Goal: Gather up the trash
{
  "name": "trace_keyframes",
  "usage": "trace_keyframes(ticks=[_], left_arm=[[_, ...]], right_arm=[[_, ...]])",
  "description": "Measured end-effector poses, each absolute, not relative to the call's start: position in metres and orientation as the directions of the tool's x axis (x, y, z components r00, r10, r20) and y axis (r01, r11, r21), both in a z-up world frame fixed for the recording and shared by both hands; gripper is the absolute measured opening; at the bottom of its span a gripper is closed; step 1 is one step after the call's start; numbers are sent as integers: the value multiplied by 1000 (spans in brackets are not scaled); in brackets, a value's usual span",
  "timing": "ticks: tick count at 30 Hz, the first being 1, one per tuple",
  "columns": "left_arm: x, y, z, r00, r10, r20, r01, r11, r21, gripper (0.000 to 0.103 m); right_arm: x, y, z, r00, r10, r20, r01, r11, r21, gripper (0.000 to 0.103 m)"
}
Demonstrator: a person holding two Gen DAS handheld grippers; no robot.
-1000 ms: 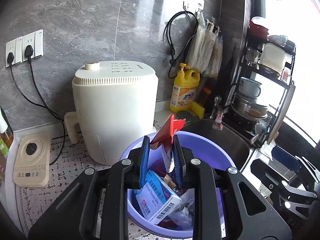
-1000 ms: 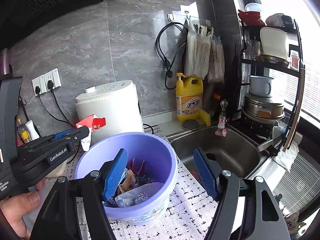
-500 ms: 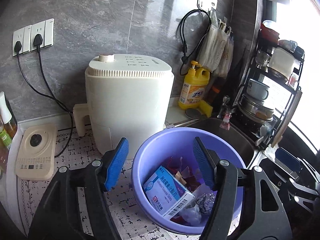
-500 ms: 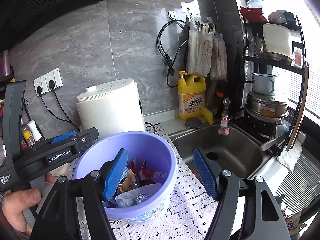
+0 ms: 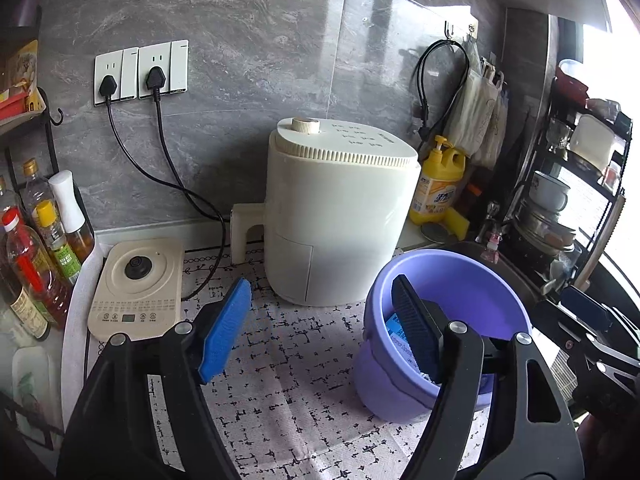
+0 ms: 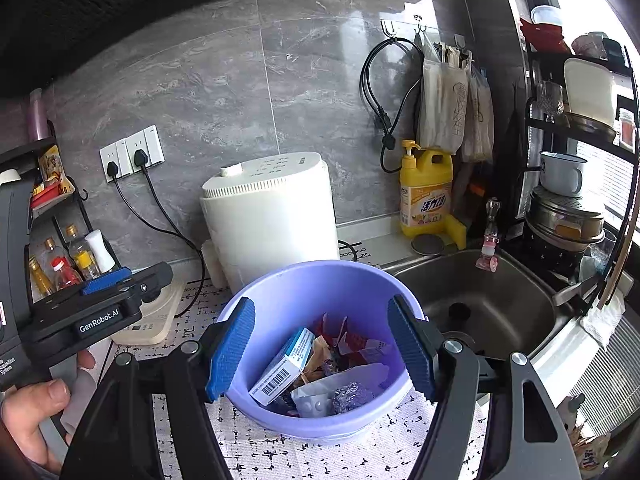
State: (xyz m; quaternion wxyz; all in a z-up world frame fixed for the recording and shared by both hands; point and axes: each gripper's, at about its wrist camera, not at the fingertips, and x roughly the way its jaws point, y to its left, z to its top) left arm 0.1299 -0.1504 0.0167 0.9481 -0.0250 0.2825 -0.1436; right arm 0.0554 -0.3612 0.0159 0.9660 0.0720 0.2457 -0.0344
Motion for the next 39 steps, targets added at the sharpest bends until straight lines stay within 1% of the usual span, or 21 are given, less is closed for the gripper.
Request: trace_keyframes(ticks=[6, 8, 10, 17, 20, 25, 32, 39], left_arm=[[122, -120, 19, 806, -252, -535, 221, 968, -123, 80], [119, -110, 19, 809, -239, -537, 208, 971, -119, 81], [116, -101, 20, 811, -231, -537, 200, 973, -117, 83], [104, -72, 21, 825, -188, -532, 157, 982, -103, 93], [99, -59, 19, 828, -159, -538, 126, 987, -97, 94], [92, -39, 17, 834, -105, -542, 66, 994, -91, 95], [82, -18, 16, 836, -35, -548, -11, 997, -81, 95], [72, -7, 17, 834, 28, -551, -81, 994, -71, 97]], right_arm=[[55, -337, 15, 873, -1, -488, 70, 990, 123, 68], [55, -327, 15, 873, 9, -488, 59, 990, 124, 70], [54, -319, 16, 875, 16, -484, 51, 991, 127, 74], [50, -288, 18, 876, 54, -480, 10, 992, 129, 79], [49, -275, 18, 874, 77, -481, -18, 992, 126, 80], [49, -253, 17, 870, 126, -477, -77, 990, 121, 85], [53, -231, 16, 854, 198, -480, -154, 980, 128, 85], [55, -219, 19, 845, 246, -475, -209, 969, 131, 91]])
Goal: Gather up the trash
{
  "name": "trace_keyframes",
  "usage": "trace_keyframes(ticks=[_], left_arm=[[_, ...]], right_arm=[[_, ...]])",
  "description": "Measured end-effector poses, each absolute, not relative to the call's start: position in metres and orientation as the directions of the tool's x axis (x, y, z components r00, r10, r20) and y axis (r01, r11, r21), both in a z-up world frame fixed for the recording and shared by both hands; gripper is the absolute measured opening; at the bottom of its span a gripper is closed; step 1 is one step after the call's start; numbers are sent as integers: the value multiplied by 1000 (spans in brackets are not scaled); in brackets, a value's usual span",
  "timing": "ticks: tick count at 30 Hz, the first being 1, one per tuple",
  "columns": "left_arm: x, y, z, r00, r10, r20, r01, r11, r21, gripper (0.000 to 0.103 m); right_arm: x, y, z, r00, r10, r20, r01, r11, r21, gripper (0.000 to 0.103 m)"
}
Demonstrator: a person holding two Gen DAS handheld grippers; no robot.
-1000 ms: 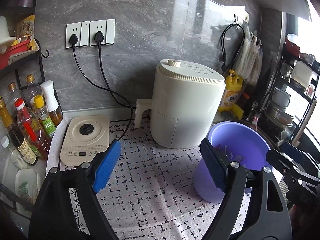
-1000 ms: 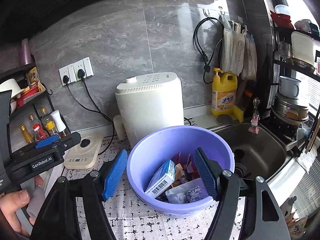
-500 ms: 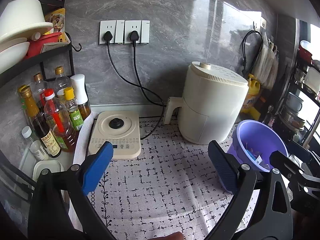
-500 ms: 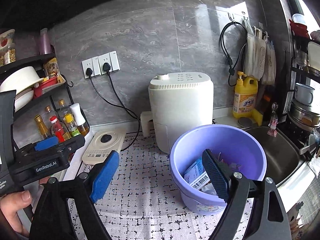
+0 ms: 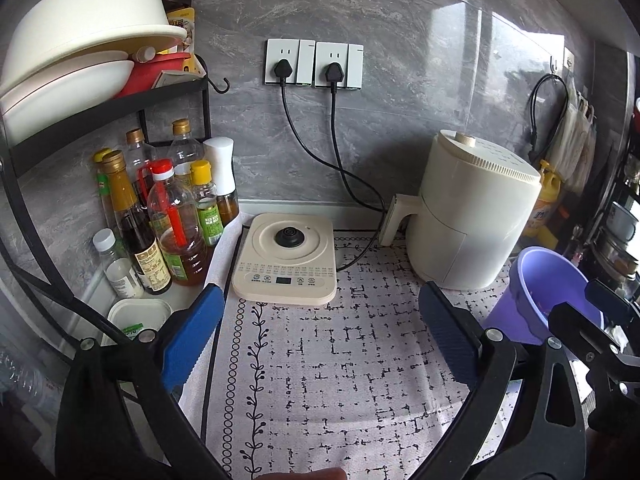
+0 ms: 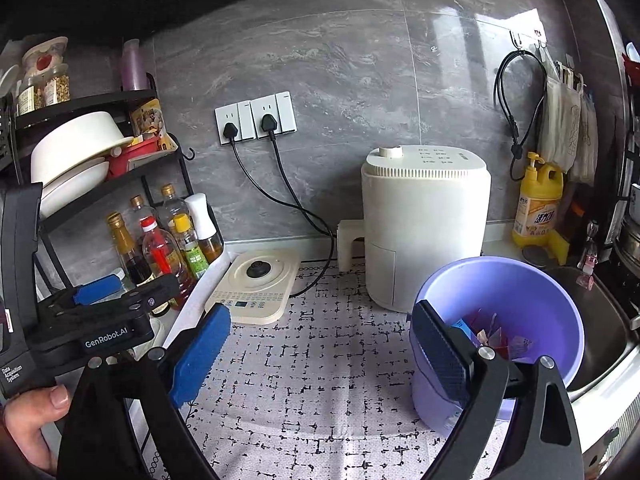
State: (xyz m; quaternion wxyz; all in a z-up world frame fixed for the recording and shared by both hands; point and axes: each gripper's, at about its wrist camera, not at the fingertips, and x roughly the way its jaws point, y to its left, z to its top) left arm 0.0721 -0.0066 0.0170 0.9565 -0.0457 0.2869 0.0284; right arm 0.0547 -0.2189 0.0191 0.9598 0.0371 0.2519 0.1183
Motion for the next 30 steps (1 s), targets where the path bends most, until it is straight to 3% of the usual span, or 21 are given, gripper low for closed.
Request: trace_keyframes(ticks=[5, 30], left_arm=[[67, -6, 19, 834, 52, -549, -107, 992, -69, 97], [62, -18, 24, 837, 33, -546, -86, 994, -72, 97]], right_arm=[[57, -218, 21, 839, 259, -478, -225, 966, 128, 95], [60, -236, 15, 831, 240, -502, -208, 971, 119, 95]])
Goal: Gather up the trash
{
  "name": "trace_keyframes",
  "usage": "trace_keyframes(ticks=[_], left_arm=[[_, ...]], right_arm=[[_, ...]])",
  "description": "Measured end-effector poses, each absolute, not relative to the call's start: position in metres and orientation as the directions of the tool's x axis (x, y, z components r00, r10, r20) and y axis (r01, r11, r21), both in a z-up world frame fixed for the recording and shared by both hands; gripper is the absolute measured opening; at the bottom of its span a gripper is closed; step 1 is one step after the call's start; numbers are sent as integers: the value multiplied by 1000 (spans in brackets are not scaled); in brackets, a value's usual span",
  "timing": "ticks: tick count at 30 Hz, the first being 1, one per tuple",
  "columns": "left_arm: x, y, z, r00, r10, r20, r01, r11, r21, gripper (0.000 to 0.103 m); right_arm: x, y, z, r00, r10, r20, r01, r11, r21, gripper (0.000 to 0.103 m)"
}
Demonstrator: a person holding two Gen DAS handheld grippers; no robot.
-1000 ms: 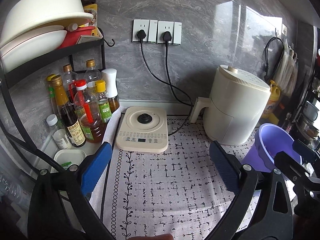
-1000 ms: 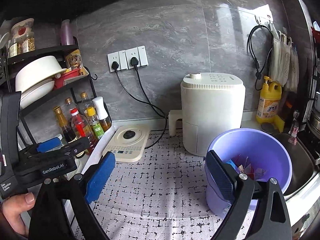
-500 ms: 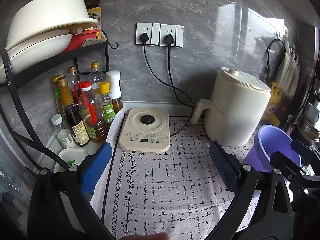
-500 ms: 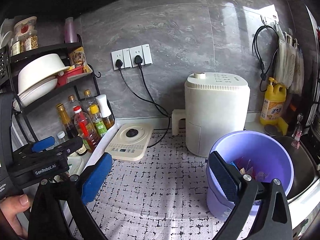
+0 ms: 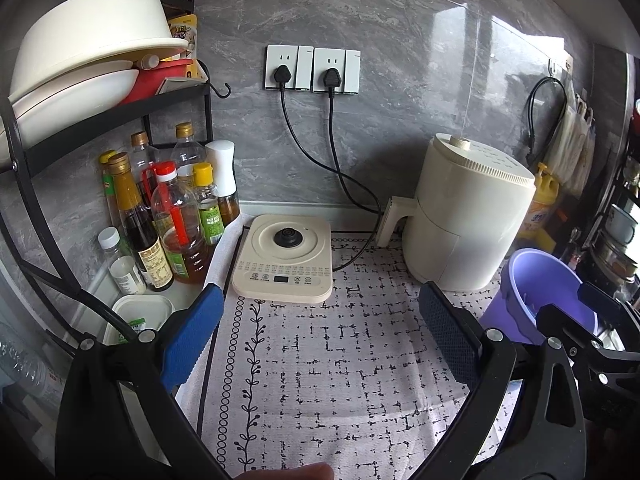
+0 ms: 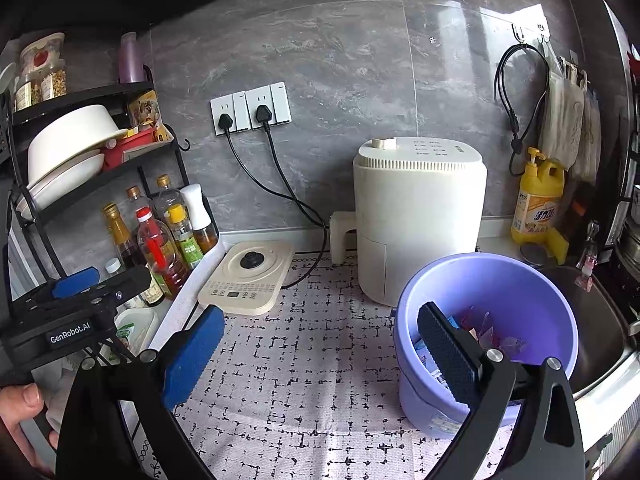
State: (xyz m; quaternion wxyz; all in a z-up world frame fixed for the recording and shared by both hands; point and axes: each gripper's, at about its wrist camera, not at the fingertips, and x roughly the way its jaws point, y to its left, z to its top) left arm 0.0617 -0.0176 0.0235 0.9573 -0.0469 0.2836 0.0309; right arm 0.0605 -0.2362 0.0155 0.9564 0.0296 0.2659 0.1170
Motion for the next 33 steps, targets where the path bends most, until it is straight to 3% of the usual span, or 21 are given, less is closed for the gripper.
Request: trace_keyframes(ticks=[33], left_arm=[[71, -28, 22, 835, 13, -550, -61, 996, -69, 97]], right_arm=[[60, -248, 18, 851, 208, -482, -169, 978, 123, 95]])
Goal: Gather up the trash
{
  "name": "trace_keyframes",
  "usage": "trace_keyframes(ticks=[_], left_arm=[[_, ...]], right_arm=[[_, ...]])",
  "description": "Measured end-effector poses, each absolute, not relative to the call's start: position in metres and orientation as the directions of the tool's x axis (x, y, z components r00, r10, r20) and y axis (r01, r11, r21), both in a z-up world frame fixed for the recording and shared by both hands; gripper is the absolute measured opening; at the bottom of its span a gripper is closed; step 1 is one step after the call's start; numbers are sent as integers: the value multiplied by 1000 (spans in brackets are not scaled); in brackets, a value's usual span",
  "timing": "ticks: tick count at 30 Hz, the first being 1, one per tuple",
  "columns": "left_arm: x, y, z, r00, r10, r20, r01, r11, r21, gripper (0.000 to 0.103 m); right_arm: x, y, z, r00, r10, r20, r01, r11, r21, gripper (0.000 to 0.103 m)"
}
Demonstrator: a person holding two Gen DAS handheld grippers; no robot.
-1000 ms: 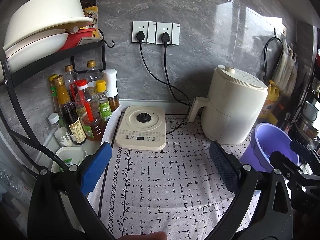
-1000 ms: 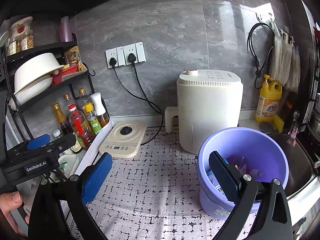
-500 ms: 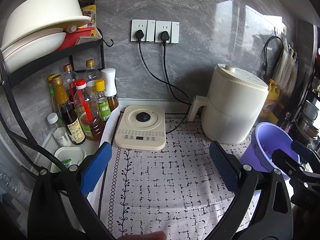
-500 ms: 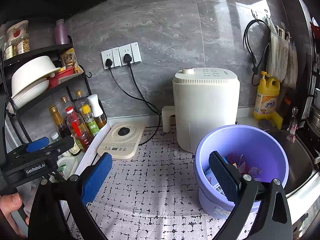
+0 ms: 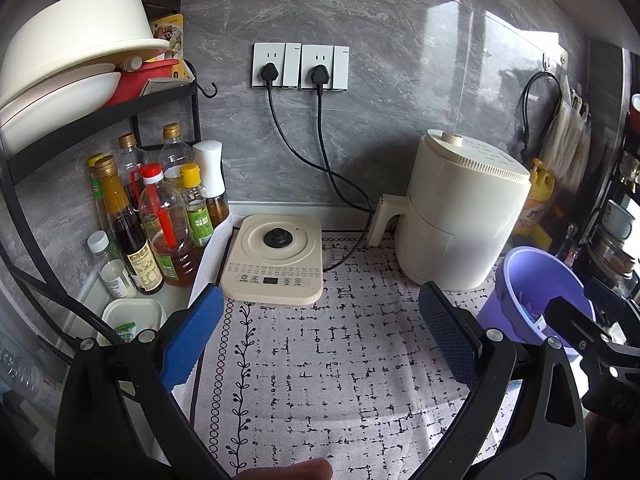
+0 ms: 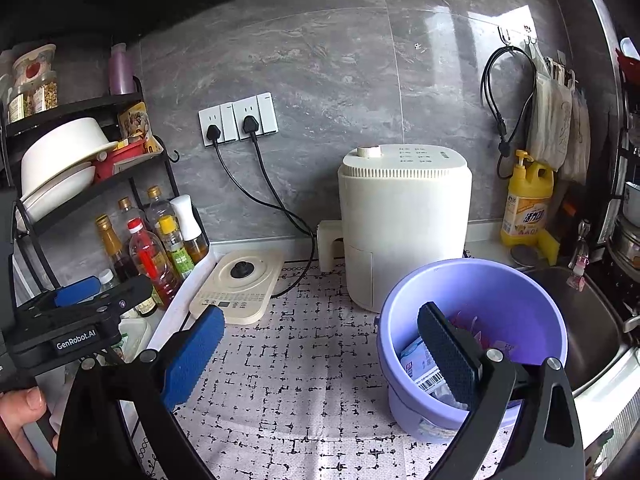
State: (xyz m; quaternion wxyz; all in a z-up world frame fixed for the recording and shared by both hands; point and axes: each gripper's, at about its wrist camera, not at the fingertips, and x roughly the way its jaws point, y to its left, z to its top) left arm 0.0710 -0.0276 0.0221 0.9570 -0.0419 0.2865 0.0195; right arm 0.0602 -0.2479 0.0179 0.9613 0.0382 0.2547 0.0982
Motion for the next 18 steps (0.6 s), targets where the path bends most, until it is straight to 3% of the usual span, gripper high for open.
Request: trace_keyframes(ticks=[18], left_arm=[[65, -30, 15, 832, 10, -554, -55, 996, -64, 97]], right_arm=[[52, -251, 7, 846, 190, -498, -145, 981, 127, 95]])
